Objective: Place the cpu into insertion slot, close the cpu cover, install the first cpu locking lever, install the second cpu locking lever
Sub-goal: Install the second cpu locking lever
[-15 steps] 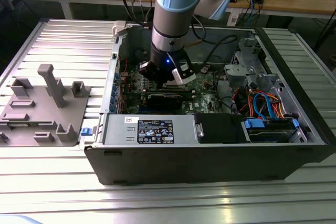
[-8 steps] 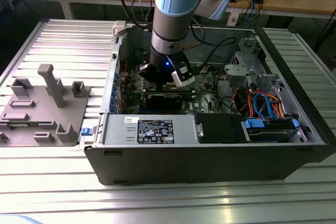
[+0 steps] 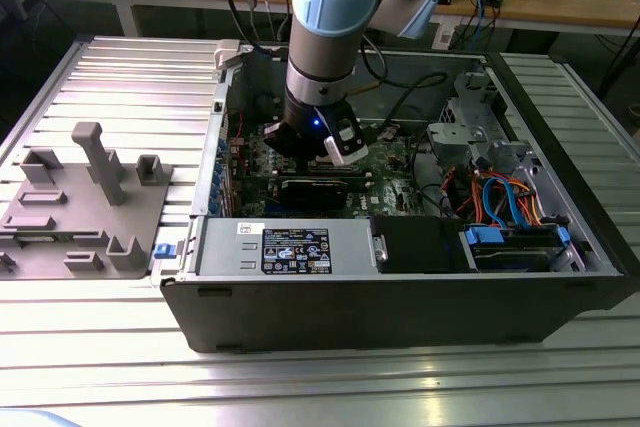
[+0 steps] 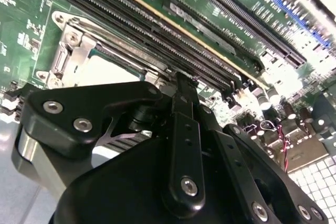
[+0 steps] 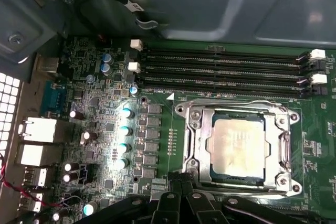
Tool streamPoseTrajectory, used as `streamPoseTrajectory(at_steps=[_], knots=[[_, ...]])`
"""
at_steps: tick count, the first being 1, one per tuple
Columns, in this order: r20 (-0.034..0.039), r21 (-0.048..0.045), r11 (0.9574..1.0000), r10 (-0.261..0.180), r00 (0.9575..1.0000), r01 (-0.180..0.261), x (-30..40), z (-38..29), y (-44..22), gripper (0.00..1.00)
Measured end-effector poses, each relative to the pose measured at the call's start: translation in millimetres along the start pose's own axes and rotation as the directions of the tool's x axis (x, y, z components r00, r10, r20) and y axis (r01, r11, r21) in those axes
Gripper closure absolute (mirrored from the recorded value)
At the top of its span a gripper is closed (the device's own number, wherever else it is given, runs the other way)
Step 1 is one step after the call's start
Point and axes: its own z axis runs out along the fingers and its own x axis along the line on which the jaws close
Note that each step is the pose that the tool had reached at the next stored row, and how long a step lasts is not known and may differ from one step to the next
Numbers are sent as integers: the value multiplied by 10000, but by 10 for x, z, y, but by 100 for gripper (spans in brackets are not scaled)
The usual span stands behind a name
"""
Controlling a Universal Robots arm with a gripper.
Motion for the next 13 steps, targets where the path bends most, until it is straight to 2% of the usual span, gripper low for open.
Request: streamPoseTrajectory(at_steps=[4, 11, 13], knots=[[-23, 8, 10000, -93, 10000, 93, 6, 27, 49, 89], [-39, 10, 9998, -220, 9997, 220, 9, 19, 57, 89], [-46, 61, 9997, -217, 9998, 217, 6, 9, 59, 89]])
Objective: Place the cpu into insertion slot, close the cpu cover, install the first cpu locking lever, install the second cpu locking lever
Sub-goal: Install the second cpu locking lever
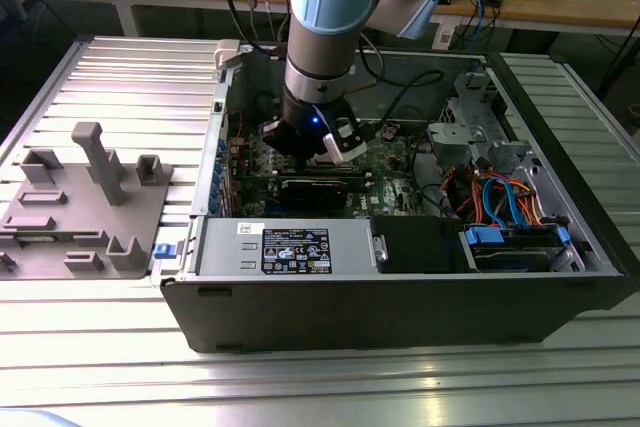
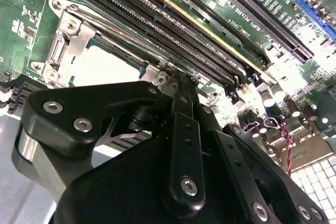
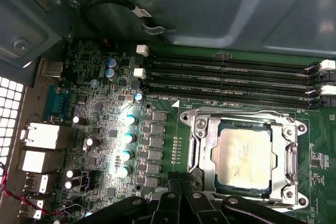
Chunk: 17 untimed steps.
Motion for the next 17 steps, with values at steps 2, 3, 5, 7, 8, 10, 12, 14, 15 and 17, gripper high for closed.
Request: streamPoseTrajectory(at_steps=[2, 3, 5, 7, 8, 10, 12, 14, 15, 17], knots=[[-13, 142, 9999, 9, 10000, -9, -17, -36, 17, 89], [-18, 182, 9998, 10, 10000, -10, -27, -60, 26, 89], [-27, 232, 9997, 16, 10000, -15, -55, -113, 42, 89], [-76, 259, 9997, 27, 10000, -25, -101, -125, 39, 89], [-126, 270, 9996, 36, 9999, -32, -141, -129, 36, 89], [-292, 306, 9995, 68, 9996, -60, -268, -137, 28, 89], [-412, 345, 9994, 94, 9991, -80, -360, -141, 28, 89], [-507, 568, 9983, 134, 9986, -105, -425, -137, 68, 89], [-526, 668, 9977, 148, 9985, -113, -436, -135, 85, 89], [-565, 846, 9963, 174, 9983, -125, -466, -129, 125, 89]])
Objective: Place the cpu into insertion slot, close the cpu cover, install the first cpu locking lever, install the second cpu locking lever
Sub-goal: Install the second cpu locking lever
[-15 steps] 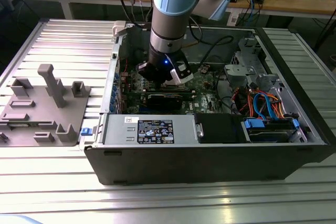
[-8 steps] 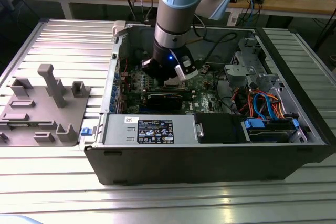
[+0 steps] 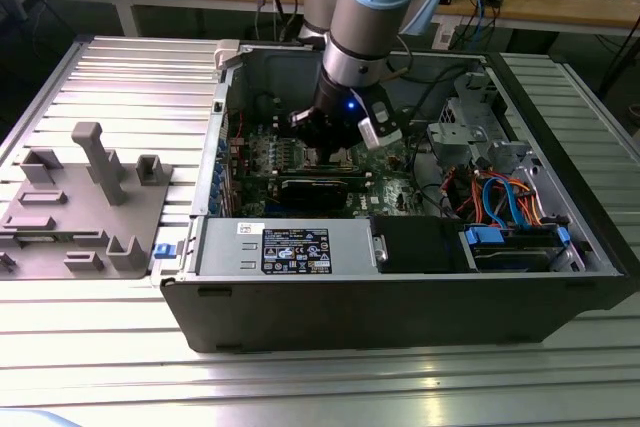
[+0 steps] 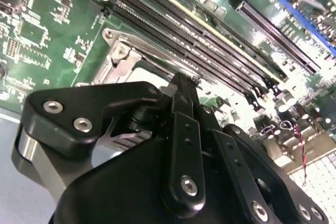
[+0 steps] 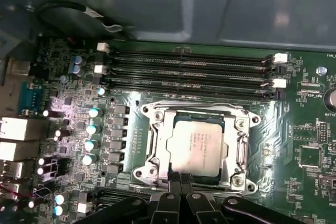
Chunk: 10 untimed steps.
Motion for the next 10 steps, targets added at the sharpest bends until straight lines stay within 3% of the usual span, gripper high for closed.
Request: streamPoseTrajectory(at_steps=[2, 7, 10], knots=[[-45, 90, 10000, 14, 10000, -14, -40, 1, 53, 89], [-115, 114, 9999, 24, 9999, -23, -141, -15, 159, 89], [-116, 116, 9999, 27, 9999, -25, -150, -94, 200, 89]])
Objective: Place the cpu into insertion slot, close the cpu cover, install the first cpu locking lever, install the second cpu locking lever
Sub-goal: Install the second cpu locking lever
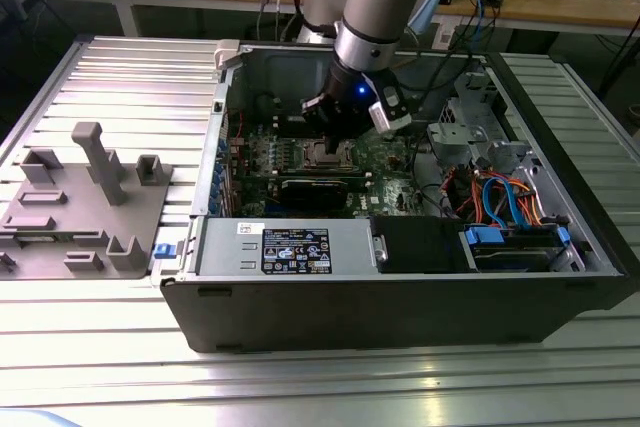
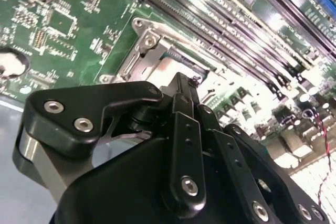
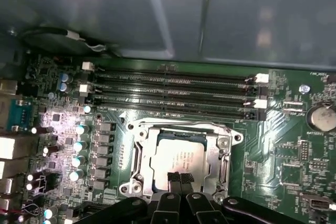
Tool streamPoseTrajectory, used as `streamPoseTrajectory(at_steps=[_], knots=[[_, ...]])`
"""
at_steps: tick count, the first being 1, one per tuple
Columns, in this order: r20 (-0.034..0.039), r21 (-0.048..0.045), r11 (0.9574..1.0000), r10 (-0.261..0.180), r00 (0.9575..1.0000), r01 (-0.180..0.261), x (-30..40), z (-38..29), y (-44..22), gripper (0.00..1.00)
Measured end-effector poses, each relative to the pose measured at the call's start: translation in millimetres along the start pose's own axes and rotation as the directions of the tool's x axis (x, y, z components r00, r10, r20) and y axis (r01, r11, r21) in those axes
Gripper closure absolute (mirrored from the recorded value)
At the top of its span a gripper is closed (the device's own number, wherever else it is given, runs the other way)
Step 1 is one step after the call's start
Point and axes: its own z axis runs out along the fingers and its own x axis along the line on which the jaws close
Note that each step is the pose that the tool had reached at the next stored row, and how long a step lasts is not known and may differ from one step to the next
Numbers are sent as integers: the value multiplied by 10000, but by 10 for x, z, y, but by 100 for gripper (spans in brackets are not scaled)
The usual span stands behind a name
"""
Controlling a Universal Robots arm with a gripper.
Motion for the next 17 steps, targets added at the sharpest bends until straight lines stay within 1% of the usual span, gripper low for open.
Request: streamPoseTrajectory(at_steps=[2, 3, 5, 6, 7, 8, 9, 11, 12, 17], knots=[[-1, 6, 10000, -3, 10000, 3, 4, -80, 21, 89], [0, 8, 10000, -2, 10000, 2, 10, -144, 34, 89], [-1, 15, 10000, 0, 10000, 0, 18, -218, 45, 89], [-2, 20, 10000, 1, 10000, -1, 23, -268, 52, 89], [-2, 24, 10000, 1, 10000, -1, 27, -299, 56, 89], [-3, 33, 10000, 2, 10000, -2, 34, -361, 64, 89], [-3, 42, 10000, 3, 10000, -3, 39, -404, 69, 89], [-5, 59, 10000, 6, 10000, -6, 43, -448, 75, 89], [-4, 58, 10000, 7, 10000, -7, 44, -456, 76, 89], [-5, 59, 10000, 6, 10000, -6, 42, -457, 76, 89]])
